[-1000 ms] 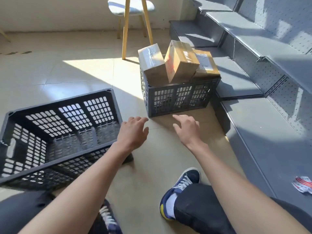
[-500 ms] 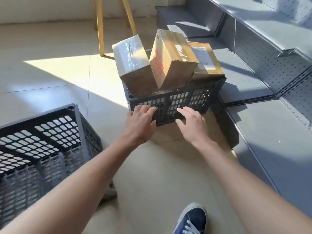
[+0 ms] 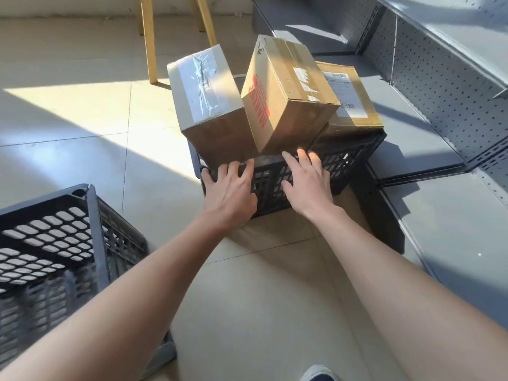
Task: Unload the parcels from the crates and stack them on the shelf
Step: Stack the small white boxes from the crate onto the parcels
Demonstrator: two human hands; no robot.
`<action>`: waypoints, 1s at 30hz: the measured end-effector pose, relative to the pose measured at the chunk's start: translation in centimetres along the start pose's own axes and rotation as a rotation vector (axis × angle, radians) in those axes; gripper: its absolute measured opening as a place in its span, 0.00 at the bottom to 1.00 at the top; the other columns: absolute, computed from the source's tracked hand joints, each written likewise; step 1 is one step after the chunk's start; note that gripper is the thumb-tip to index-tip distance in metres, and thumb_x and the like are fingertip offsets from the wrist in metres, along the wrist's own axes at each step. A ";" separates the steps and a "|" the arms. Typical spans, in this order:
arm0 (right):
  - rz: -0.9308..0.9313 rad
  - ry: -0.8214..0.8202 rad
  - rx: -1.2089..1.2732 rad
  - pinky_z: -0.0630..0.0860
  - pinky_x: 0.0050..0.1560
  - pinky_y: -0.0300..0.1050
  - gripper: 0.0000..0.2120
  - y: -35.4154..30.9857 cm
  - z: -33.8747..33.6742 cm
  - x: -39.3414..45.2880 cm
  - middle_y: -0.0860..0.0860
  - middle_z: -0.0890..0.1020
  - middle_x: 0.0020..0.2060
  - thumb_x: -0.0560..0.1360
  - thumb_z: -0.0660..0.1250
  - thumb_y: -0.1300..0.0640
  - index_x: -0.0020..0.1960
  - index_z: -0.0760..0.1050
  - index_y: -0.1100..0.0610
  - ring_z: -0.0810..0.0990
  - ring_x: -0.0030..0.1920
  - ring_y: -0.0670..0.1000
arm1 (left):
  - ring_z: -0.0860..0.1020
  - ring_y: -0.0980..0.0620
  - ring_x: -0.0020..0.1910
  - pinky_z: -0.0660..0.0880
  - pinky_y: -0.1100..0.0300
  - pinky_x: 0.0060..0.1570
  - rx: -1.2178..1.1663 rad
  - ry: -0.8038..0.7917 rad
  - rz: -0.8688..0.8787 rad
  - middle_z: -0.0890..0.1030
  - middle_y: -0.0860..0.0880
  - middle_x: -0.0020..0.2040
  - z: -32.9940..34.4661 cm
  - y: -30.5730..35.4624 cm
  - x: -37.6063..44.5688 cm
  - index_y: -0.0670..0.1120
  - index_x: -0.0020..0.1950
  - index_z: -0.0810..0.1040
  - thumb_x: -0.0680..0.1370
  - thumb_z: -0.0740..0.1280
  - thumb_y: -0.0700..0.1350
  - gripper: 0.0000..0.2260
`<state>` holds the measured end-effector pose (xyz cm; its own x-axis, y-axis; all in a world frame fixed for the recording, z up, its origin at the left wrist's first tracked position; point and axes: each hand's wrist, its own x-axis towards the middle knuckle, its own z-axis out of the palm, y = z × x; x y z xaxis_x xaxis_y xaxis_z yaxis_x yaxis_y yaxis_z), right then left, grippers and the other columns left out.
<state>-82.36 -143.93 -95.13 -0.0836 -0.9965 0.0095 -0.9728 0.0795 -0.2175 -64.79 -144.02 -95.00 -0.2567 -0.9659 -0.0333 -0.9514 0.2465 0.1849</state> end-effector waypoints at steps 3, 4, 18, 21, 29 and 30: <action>0.011 -0.008 -0.017 0.61 0.74 0.65 0.30 0.2 0.1 0.5 0.54 0.60 0.79 0.80 0.66 0.55 0.79 0.59 0.47 0.55 0.78 0.58 | 0.64 0.39 0.71 0.54 0.30 0.72 -0.001 0.028 -0.014 0.67 0.42 0.72 0.3 0.1 0.2 0.50 0.81 0.57 0.79 0.62 0.51 0.31; 0.010 0.005 -0.026 0.62 0.73 0.65 0.30 0.2 0.2 0.5 0.54 0.61 0.78 0.80 0.66 0.57 0.78 0.60 0.47 0.57 0.78 0.58 | 0.65 0.39 0.70 0.55 0.29 0.71 -0.007 0.035 -0.020 0.68 0.41 0.71 0.4 0.2 0.2 0.50 0.80 0.58 0.78 0.62 0.52 0.31; -0.076 -0.015 -0.019 0.55 0.74 0.73 0.30 -0.3 -0.1 -3.1 0.52 0.67 0.73 0.77 0.64 0.62 0.76 0.61 0.47 0.58 0.77 0.59 | 0.69 0.38 0.67 0.55 0.27 0.70 -0.018 0.064 -0.056 0.71 0.41 0.66 0.6 -0.1 -4.4 0.54 0.78 0.61 0.78 0.62 0.53 0.28; -0.081 -0.030 -0.024 0.56 0.73 0.74 0.32 -0.5 0.1 -5.7 0.51 0.66 0.74 0.76 0.65 0.63 0.76 0.60 0.46 0.56 0.77 0.58 | 0.69 0.38 0.66 0.56 0.27 0.69 -0.004 0.058 -0.068 0.71 0.41 0.66 0.7 0.0 -6.9 0.53 0.77 0.61 0.76 0.63 0.53 0.29; -0.109 -0.083 -0.090 0.59 0.70 0.75 0.33 -0.8 -0.1 -14.2 0.49 0.62 0.75 0.77 0.67 0.57 0.77 0.56 0.45 0.53 0.78 0.56 | 0.70 0.39 0.64 0.56 0.27 0.68 -0.002 0.015 -0.086 0.70 0.43 0.62 0.7 0.6 -15.0 0.54 0.75 0.62 0.74 0.65 0.53 0.30; -0.111 -0.093 -0.098 0.59 0.70 0.75 0.33 -0.7 -0.2 -15.5 0.49 0.62 0.75 0.77 0.67 0.56 0.78 0.56 0.45 0.53 0.78 0.56 | 0.70 0.39 0.63 0.56 0.27 0.68 -0.001 0.000 -0.084 0.70 0.43 0.62 0.7 0.7 -16.2 0.54 0.75 0.62 0.74 0.65 0.53 0.29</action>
<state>-80.44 -128.54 -94.92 0.0419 -0.9971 -0.0635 -0.9918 -0.0338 -0.1235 -61.41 -128.17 -95.01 -0.1760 -0.9832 -0.0489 -0.9693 0.1644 0.1826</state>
